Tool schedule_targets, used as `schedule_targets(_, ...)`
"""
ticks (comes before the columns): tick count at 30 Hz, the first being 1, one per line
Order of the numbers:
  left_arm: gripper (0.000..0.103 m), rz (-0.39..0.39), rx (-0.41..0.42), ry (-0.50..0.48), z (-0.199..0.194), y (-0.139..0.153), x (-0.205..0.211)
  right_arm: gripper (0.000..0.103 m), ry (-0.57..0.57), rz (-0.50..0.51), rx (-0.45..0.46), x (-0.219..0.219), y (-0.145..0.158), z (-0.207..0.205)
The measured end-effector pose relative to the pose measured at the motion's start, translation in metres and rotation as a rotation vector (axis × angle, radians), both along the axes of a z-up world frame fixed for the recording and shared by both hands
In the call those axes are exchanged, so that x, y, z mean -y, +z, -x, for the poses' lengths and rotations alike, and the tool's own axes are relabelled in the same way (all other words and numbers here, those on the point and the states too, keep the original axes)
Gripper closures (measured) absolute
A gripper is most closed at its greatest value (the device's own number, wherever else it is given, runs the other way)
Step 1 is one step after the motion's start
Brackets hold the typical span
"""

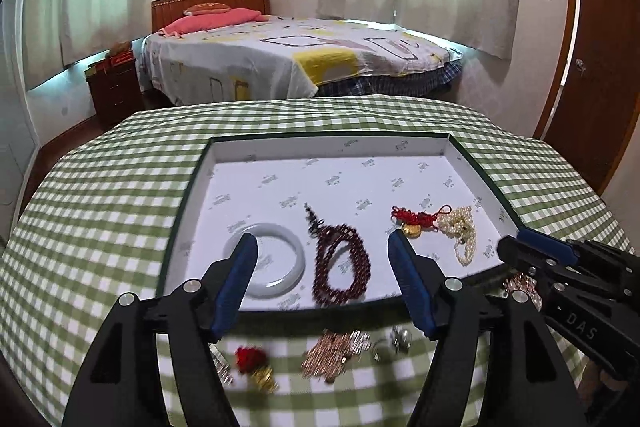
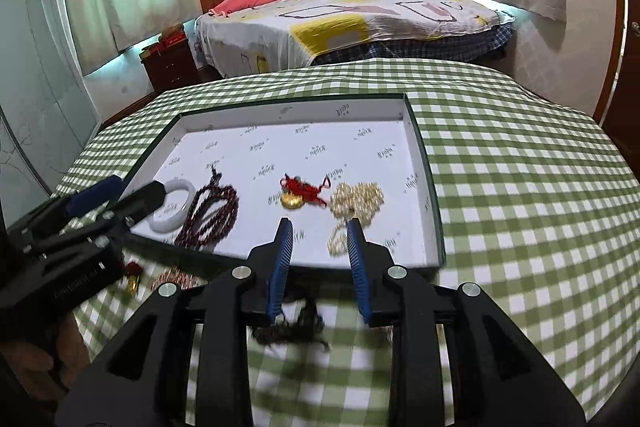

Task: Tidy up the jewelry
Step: 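Withdraw both grippers from the box back over the table, then lower the right gripper onto the black cord necklace and close it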

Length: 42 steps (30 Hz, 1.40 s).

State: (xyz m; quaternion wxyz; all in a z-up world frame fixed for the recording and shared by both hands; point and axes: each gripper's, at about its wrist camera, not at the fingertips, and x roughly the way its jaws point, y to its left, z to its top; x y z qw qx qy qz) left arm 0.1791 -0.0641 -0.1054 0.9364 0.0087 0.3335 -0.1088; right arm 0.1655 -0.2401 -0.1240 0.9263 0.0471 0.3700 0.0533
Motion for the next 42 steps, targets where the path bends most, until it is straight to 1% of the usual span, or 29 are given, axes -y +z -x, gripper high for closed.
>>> schedule_targets(7, 0.037, -0.002, -0.016, 0.034, 0.025, -0.003, -0.018, 0.075, 0.01, 0.01, -0.025, -0.002, -0.007, 0.03)
schedule_targets(13, 0.037, -0.028, -0.038, 0.06, 0.042, -0.016, -0.03, 0.075, 0.024, 0.006, -0.067, -0.008, -0.022, 0.038)
schedule_targets(18, 0.037, -0.025, -0.064, 0.098, 0.047, -0.024, -0.044, 0.075, 0.033, 0.003, -0.085, -0.014, -0.032, 0.034)
schedule_targets(22, 0.037, -0.021, -0.066, 0.115, 0.047, -0.024, -0.051, 0.075, 0.025, 0.005, -0.09, -0.017, -0.036, 0.026)
schedule_targets(27, 0.037, -0.024, -0.068, 0.113, 0.048, -0.027, -0.053, 0.075, 0.016, 0.013, -0.099, -0.022, -0.041, 0.016)
schedule_targets(30, 0.037, -0.025, -0.076, 0.11, 0.048, -0.029, -0.052, 0.075, 0.017, 0.035, -0.109, -0.026, -0.045, 0.011)
schedule_targets(35, 0.037, -0.021, -0.078, 0.111, 0.048, -0.029, -0.053, 0.075, 0.004, 0.053, -0.125, -0.02, -0.047, 0.015)
schedule_targets(42, 0.037, -0.019, -0.084, 0.111, 0.048, -0.03, -0.052, 0.075, -0.006, 0.041, -0.131, -0.014, -0.046, 0.018)
